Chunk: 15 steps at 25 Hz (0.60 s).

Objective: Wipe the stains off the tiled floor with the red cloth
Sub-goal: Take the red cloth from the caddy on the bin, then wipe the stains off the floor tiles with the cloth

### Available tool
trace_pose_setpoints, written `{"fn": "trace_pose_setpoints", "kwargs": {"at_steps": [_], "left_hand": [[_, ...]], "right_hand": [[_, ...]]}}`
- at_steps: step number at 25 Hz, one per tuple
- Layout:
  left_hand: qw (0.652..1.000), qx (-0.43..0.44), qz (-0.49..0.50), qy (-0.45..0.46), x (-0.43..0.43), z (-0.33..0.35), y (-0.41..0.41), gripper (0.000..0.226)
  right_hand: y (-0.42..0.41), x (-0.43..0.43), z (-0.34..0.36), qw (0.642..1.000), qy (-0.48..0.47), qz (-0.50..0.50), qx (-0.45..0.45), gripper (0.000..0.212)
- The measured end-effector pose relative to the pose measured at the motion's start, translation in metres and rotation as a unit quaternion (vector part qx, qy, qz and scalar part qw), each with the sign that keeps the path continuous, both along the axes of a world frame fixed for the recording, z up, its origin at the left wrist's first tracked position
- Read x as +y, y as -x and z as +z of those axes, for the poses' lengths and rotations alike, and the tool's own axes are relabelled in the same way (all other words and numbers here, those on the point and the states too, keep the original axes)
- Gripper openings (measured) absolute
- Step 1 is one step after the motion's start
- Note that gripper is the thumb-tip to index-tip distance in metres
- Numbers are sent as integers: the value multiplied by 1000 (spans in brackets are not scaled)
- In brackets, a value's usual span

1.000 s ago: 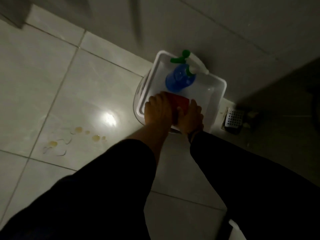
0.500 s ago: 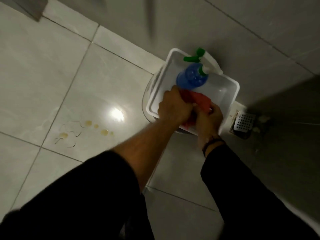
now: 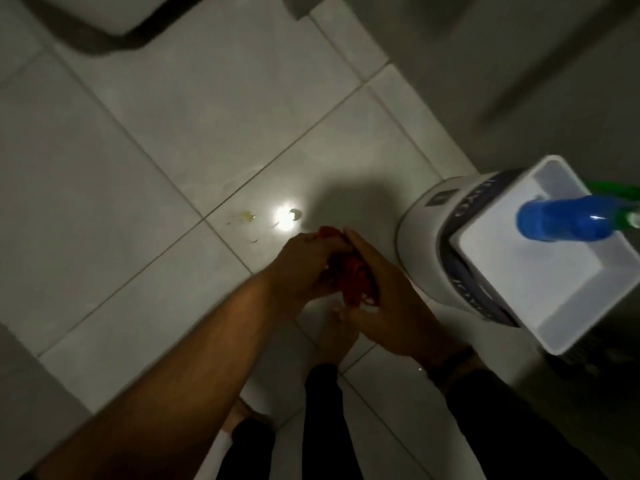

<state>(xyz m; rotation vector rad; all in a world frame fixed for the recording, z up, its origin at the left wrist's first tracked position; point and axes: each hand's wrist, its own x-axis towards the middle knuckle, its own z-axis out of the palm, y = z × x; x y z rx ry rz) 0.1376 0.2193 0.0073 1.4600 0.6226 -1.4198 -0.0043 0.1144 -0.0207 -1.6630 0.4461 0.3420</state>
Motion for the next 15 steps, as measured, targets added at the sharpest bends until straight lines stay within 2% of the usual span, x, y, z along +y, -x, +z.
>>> {"fn": "trace_pose_setpoints", "kwargs": {"at_steps": [1,3,5,7,9,10,12,14,15], "left_hand": [[999,20,44,15,19,-14,-12,30],[989,47,133,45,47,-45,-38,20],[982,47,175,52,82,-88,-64,24],[985,9,170,19,117,-141,-84,28],[988,-107,87,-62,149,-206,-89,30],[971,-198,0,-132,164,-241,-86,36],[881,-354,-169,-265,197,-302,-75,55],[792,-440,-254,-339,227,-357,-66,66],[764,-459,-282,-356,237,-380,-60,70]], "right_hand": [[-21,14,-14,1000,-2,17,6,97],[-58,36,-45,999,-25,-20,40,98],[-91,54,-90,997,-33,-37,55,77],[-119,68,-136,999,9,-26,47,53],[-148,79,-177,995,44,-52,77,42],[-162,81,-195,992,74,-66,79,42],[-189,82,-231,978,198,-42,51,45],[-216,91,-264,942,336,20,14,56],[-228,98,-280,919,389,59,-4,63]]}}
